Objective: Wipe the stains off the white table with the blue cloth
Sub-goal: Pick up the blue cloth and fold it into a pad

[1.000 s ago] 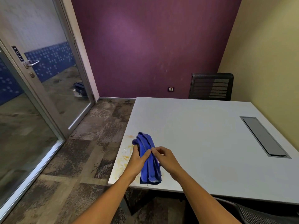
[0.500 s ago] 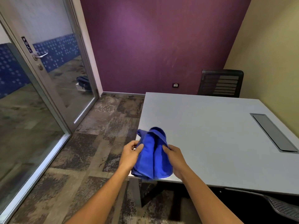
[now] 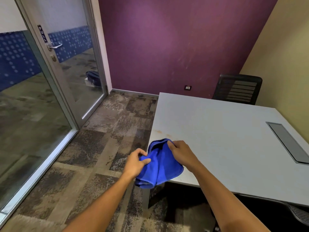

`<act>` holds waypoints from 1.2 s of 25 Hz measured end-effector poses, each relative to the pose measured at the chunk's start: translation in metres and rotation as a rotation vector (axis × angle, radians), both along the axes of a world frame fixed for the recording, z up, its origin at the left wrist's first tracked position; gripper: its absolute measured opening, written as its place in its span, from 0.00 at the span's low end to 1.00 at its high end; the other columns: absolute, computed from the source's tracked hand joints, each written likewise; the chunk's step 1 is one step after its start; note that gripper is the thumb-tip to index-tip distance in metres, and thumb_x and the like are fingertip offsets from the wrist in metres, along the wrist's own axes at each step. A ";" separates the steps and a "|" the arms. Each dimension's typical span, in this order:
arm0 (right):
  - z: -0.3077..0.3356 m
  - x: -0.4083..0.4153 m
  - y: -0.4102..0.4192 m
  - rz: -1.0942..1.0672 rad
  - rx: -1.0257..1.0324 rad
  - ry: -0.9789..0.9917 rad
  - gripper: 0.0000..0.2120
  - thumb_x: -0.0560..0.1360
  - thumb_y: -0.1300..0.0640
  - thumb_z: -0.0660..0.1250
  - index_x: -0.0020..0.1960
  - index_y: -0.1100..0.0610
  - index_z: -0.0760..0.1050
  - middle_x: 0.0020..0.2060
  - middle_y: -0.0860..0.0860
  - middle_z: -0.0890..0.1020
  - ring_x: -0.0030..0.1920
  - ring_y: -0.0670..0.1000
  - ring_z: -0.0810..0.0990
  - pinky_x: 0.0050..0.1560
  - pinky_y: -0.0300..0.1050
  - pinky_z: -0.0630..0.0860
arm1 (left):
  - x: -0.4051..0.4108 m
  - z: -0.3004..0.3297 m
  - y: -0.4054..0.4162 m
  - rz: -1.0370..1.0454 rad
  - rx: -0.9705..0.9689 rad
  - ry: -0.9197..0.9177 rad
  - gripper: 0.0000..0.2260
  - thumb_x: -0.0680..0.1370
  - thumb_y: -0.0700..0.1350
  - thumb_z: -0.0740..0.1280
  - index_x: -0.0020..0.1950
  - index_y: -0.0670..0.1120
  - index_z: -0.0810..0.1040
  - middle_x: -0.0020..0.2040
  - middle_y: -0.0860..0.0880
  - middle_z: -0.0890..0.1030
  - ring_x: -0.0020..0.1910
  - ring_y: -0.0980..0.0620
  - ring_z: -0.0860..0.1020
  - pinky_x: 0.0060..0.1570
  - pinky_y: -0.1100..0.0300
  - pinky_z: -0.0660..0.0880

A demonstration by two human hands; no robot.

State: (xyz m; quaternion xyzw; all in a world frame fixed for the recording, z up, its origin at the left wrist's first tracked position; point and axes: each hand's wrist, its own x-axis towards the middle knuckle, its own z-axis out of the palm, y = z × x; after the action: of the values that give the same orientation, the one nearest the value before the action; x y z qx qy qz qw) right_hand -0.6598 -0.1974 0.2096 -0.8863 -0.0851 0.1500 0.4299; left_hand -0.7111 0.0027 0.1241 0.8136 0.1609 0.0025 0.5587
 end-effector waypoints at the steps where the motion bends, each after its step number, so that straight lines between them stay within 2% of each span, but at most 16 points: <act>1: 0.005 0.002 -0.001 0.035 -0.083 -0.067 0.22 0.85 0.49 0.57 0.34 0.55 0.62 0.29 0.53 0.67 0.32 0.53 0.66 0.36 0.47 0.60 | -0.001 0.006 0.005 0.056 0.061 -0.024 0.11 0.73 0.41 0.77 0.50 0.50 0.79 0.45 0.51 0.82 0.45 0.50 0.80 0.44 0.58 0.76; 3: 0.015 0.006 -0.003 0.091 -0.195 -0.184 0.22 0.85 0.49 0.58 0.34 0.58 0.66 0.29 0.53 0.72 0.33 0.55 0.71 0.35 0.49 0.64 | -0.002 0.024 0.023 0.119 0.238 -0.122 0.13 0.72 0.42 0.78 0.55 0.50 0.82 0.48 0.53 0.84 0.47 0.54 0.81 0.51 0.58 0.77; 5: 0.030 0.012 0.000 0.145 -0.267 -0.281 0.21 0.85 0.49 0.58 0.41 0.59 0.78 0.34 0.56 0.80 0.38 0.58 0.79 0.39 0.51 0.73 | -0.003 0.049 0.050 0.162 0.410 -0.236 0.10 0.72 0.43 0.77 0.52 0.52 0.84 0.47 0.55 0.86 0.45 0.58 0.80 0.48 0.63 0.75; 6: 0.038 0.015 0.003 0.167 -0.288 -0.328 0.19 0.85 0.49 0.58 0.47 0.58 0.82 0.38 0.57 0.84 0.42 0.59 0.81 0.42 0.52 0.75 | -0.004 0.063 0.065 0.189 0.458 -0.263 0.08 0.72 0.43 0.77 0.48 0.54 0.84 0.45 0.56 0.85 0.43 0.58 0.80 0.45 0.61 0.75; 8: 0.056 0.020 0.011 0.179 -0.290 -0.440 0.16 0.85 0.49 0.58 0.59 0.51 0.85 0.47 0.55 0.87 0.47 0.60 0.82 0.43 0.50 0.76 | -0.006 0.089 0.095 0.230 0.497 -0.278 0.12 0.72 0.37 0.75 0.43 0.55 0.82 0.41 0.57 0.84 0.43 0.55 0.81 0.42 0.57 0.78; 10: 0.073 0.028 0.021 0.159 -0.279 -0.557 0.15 0.85 0.49 0.59 0.63 0.47 0.83 0.51 0.54 0.87 0.49 0.60 0.83 0.46 0.50 0.78 | -0.008 0.112 0.119 0.251 0.522 -0.322 0.15 0.71 0.32 0.73 0.42 0.54 0.83 0.40 0.56 0.84 0.43 0.54 0.82 0.45 0.58 0.78; 12: 0.088 0.038 0.028 0.154 -0.291 -0.630 0.15 0.85 0.49 0.59 0.62 0.47 0.84 0.50 0.54 0.86 0.49 0.61 0.83 0.49 0.53 0.79 | -0.013 0.134 0.139 0.240 0.552 -0.389 0.09 0.72 0.35 0.76 0.46 0.48 0.86 0.42 0.54 0.85 0.44 0.54 0.83 0.50 0.61 0.77; 14: 0.103 0.050 0.033 0.176 -0.326 -0.672 0.15 0.85 0.50 0.60 0.59 0.49 0.85 0.47 0.54 0.84 0.48 0.60 0.82 0.47 0.53 0.79 | -0.016 0.155 0.156 0.212 0.577 -0.444 0.05 0.73 0.38 0.77 0.48 0.44 0.87 0.46 0.49 0.87 0.46 0.51 0.83 0.53 0.57 0.79; 16: 0.118 0.060 0.038 0.192 -0.348 -0.702 0.14 0.84 0.49 0.61 0.56 0.52 0.85 0.45 0.53 0.82 0.47 0.59 0.81 0.45 0.51 0.77 | -0.017 0.175 0.169 0.211 0.607 -0.464 0.04 0.74 0.40 0.76 0.48 0.44 0.87 0.45 0.48 0.86 0.44 0.51 0.82 0.48 0.56 0.80; 19: 0.133 0.068 0.041 0.192 -0.363 -0.719 0.15 0.82 0.46 0.65 0.54 0.54 0.85 0.43 0.52 0.80 0.43 0.55 0.78 0.44 0.52 0.76 | -0.017 0.201 0.182 0.231 0.546 -0.438 0.02 0.75 0.45 0.75 0.47 0.50 0.87 0.40 0.56 0.84 0.38 0.61 0.80 0.36 0.71 0.73; 21: 0.140 0.072 0.037 0.190 -0.387 -0.723 0.16 0.82 0.45 0.65 0.54 0.56 0.84 0.43 0.53 0.80 0.43 0.55 0.79 0.45 0.53 0.78 | -0.019 0.216 0.187 0.226 0.504 -0.441 0.03 0.75 0.47 0.75 0.42 0.55 0.85 0.39 0.59 0.83 0.35 0.66 0.79 0.31 0.74 0.71; 25: 0.147 0.080 0.023 0.120 -0.343 -0.658 0.16 0.82 0.44 0.65 0.56 0.56 0.82 0.48 0.54 0.85 0.45 0.55 0.81 0.47 0.53 0.81 | -0.023 0.233 0.198 0.300 0.416 -0.459 0.05 0.76 0.50 0.74 0.41 0.52 0.83 0.39 0.54 0.84 0.34 0.58 0.77 0.34 0.62 0.73; 27: 0.151 0.083 0.018 0.096 -0.298 -0.639 0.18 0.81 0.44 0.65 0.58 0.57 0.82 0.48 0.54 0.85 0.46 0.54 0.80 0.47 0.50 0.81 | -0.023 0.235 0.201 0.324 0.353 -0.472 0.06 0.77 0.51 0.72 0.42 0.52 0.84 0.37 0.55 0.84 0.33 0.60 0.78 0.35 0.62 0.73; 30: 0.159 0.086 0.009 0.077 -0.136 -0.624 0.15 0.80 0.46 0.69 0.53 0.58 0.84 0.42 0.51 0.82 0.42 0.52 0.80 0.37 0.39 0.74 | -0.020 0.237 0.199 0.363 0.288 -0.498 0.06 0.78 0.50 0.71 0.43 0.54 0.85 0.39 0.55 0.85 0.35 0.60 0.78 0.36 0.63 0.74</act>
State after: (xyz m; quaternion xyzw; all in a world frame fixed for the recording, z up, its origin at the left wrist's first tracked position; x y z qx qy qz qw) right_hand -0.5734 -0.1881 0.3689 -0.9123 -0.2362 -0.1076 0.3168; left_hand -0.7309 0.2021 0.3607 0.8166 0.1597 0.3232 0.4508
